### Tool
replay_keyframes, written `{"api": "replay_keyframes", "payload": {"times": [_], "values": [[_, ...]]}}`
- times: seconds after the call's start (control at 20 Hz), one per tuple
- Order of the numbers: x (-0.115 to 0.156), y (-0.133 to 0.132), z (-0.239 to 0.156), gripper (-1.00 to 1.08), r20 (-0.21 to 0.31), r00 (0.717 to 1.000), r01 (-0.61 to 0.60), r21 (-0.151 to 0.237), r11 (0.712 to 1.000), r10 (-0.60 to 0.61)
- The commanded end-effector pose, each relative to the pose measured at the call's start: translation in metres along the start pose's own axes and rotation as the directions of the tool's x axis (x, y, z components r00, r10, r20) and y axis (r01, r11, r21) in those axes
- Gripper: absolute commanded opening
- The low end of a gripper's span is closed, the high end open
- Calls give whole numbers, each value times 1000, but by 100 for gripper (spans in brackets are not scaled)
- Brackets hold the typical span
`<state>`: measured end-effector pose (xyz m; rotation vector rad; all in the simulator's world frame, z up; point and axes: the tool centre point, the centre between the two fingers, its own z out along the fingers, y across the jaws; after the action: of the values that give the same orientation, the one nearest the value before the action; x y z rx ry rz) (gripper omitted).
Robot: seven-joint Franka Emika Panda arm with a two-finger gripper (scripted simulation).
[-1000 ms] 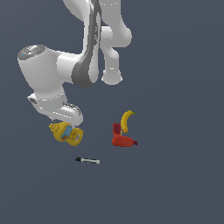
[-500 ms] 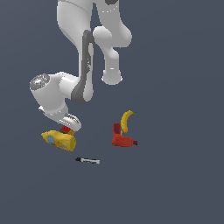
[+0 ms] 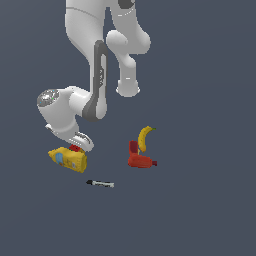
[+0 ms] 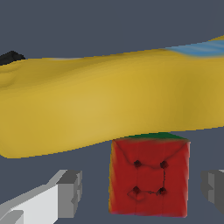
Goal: Pick up a designated object from a clutter of objects.
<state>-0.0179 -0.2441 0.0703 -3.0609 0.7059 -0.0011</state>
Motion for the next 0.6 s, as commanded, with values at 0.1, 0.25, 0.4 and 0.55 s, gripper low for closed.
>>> {"api": "replay_keyframes", "payload": {"times": [0.1, 0.25, 0.4, 0.55], "values": [[-1, 1, 23, 100, 1, 1000, -1, 0, 1000, 1], [-1, 1, 33, 100, 1, 1000, -2, -1, 1000, 2], [0, 1, 37, 100, 1, 1000, -2, -1, 1000, 2], [0, 1, 37, -100, 1, 1000, -2, -1, 1000, 2]]}}
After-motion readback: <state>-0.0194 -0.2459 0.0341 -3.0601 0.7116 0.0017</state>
